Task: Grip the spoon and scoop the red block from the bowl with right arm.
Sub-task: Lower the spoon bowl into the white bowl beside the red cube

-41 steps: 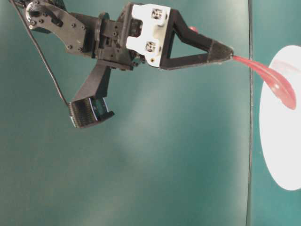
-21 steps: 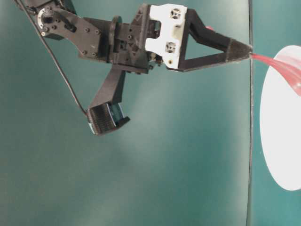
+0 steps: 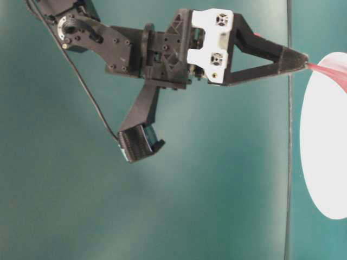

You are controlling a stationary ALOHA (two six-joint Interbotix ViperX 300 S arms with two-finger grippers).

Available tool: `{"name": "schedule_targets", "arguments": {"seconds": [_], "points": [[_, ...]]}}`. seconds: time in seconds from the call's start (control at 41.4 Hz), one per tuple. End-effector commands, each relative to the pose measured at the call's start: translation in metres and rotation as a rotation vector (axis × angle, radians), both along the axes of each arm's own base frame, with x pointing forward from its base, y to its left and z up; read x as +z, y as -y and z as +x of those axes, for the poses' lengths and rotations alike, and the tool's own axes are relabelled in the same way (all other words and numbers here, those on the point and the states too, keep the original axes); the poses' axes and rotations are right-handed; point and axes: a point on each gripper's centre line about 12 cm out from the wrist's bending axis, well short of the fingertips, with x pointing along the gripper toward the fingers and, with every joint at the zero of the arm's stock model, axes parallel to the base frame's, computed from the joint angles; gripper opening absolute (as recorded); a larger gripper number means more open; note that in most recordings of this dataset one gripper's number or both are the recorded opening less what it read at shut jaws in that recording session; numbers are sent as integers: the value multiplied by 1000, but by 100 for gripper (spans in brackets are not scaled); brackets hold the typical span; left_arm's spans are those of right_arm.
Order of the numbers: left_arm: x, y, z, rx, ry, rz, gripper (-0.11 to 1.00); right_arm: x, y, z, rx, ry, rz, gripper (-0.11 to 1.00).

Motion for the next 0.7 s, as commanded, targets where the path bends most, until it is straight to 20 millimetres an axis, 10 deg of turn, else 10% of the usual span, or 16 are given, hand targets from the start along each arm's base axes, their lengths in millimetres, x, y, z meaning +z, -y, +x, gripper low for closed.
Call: {"name": "schedule_targets", "arguments": {"seconds": [0.0, 0.676], "points": [[8, 0, 2, -3, 23, 4, 0, 12, 0, 6, 2, 52, -6, 24], [11, 0, 1, -3, 37, 6, 0, 20, -1, 38, -7, 159, -13, 24]]}}
